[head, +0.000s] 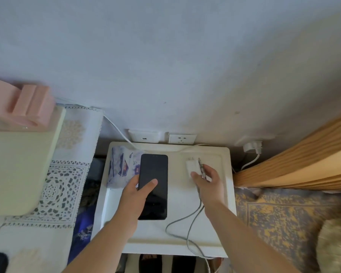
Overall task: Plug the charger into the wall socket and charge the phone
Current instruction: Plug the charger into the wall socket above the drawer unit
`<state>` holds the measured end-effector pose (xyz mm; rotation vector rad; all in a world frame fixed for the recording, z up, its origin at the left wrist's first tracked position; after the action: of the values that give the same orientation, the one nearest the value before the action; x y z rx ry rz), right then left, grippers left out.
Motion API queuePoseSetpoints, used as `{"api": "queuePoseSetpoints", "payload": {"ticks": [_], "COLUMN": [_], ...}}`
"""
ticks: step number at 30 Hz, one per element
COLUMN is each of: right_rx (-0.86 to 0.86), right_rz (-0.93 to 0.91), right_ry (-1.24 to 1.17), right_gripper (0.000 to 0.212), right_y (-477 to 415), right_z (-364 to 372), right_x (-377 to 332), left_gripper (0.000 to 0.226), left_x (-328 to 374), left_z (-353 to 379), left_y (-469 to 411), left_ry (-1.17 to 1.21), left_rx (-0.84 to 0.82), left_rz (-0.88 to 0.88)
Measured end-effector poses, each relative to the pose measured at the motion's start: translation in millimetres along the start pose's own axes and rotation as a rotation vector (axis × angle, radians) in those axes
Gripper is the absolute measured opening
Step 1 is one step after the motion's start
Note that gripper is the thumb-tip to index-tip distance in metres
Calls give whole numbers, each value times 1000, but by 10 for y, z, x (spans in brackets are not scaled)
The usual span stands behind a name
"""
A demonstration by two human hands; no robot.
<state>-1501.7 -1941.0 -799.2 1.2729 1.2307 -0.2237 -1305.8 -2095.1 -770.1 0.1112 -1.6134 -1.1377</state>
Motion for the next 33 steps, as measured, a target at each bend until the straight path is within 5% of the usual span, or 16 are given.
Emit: {"api": "queuePoseSetpoints", "payload": {"ticks": [9, 15, 22, 27, 33], "right_rx": [154, 285, 269, 315, 233], "right_rz": [-98, -367, -267, -261, -310], "right_ry": [272, 564, 864, 783, 359], "right_gripper": [53, 50, 57, 47, 44], "right_y": [82, 191, 34, 72, 175], "right_z": [-2, -25, 69, 66, 187], "right_x": [-120, -430, -436, -530, -756], "left_gripper": [23, 19, 17, 18, 20], "left_x": [32, 28, 66, 78, 86], "left_z": [114, 147, 220, 237, 159], "left_y": [-179, -269, -345, -359, -357], "left_ry": [1, -7, 19, 44, 76], "left_rx": [-22, -38, -51, -48, -13], "left_rz": [-8, -9, 9, 4, 5]}}
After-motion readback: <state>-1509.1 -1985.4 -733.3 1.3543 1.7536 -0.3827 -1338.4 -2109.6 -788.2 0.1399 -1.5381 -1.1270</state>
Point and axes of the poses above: each hand's wrist, its own y-axis away from the middle knuckle, its own z-axis out of the palm, x = y × z, the point moved 10 cm from there along -y, towards the middle knuckle, and after that the axes turned 6 degrees about -x, right-handed, at the moved point
